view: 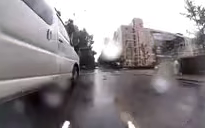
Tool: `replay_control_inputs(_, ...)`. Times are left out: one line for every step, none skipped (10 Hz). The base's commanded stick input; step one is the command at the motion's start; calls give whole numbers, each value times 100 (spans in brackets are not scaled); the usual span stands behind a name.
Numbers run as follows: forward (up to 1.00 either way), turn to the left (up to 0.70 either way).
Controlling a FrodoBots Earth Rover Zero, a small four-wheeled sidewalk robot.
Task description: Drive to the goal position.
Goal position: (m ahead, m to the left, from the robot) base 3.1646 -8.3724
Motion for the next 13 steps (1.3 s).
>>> replay_control_inputs(70, 0)
replay_control_inputs(70, 0)
replay_control_inputs(70, 0)
replay_control_inputs(70, 0)
replay_control_inputs(70, 0)
replay_control_inputs(70, 0)
replay_control_inputs(70, 0)
replay_control_inputs(70, 0)
replay_control_inputs(70, 0)
replay_control_inputs(70, 0)
replay_control_inputs(70, 0)
replay_control_inputs(70, 0)
replay_control_inputs(70, 0)
